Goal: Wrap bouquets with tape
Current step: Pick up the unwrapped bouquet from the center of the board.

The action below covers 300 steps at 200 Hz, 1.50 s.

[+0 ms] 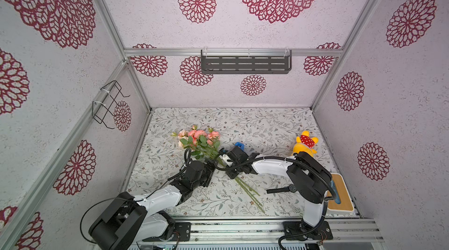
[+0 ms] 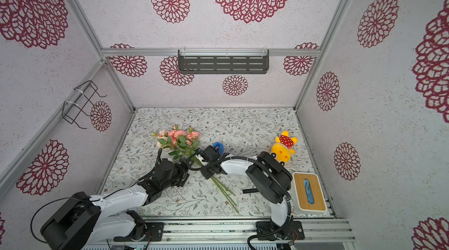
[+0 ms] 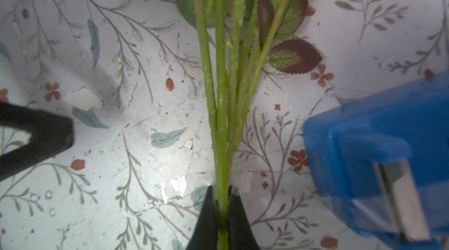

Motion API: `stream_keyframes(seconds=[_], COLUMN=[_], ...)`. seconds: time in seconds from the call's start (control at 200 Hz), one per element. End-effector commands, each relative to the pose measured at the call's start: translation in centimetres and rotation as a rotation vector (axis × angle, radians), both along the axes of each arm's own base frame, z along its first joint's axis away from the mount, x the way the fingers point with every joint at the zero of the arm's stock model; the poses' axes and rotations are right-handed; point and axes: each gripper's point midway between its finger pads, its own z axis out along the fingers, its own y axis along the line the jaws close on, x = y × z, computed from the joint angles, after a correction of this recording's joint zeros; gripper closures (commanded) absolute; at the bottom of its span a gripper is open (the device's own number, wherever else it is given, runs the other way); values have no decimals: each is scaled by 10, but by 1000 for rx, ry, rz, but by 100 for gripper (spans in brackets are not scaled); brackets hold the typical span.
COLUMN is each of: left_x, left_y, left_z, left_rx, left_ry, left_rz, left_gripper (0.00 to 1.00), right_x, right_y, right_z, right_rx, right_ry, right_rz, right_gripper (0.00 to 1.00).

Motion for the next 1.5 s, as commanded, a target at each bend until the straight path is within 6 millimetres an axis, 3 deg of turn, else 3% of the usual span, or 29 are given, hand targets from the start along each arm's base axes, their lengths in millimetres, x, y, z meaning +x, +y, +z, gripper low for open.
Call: stream_keyframes(seconds=[0.0,0.25,0.45,0.62,0.811,0.946,1.191,1.496], left_x=[23,37,38,24,13,8,21,21], left_y=[-9,-40,-50,-43,-20,-12,-54,-62], left_z=[15,0,-1,-14,5,7,8,-14], left_rx=[-127,-95,-21,-19,34,43,6,-48], left_ry=[-73,-53,-24,31,18,20,23,62], left_rz=[83,79,51,99,164,180,53,59], left_gripper=[11,14,18,24,27,27,28,34], right_x=[-22,-16,-14,-8,-1,1,-1,-7], right_y=[-7,-9,-6,-3,-10,-8,-4,6], right_z=[10,31,42,49,42,47,53,61], right_rx=[43,123,178,229,217,226,231,276], right_ry=[101,117,132,144,154,143,139,151], right_rz=[35,11,9,-24,-62,-59,-31,7], right_gripper=[100,100,100,100,100,100,100,100])
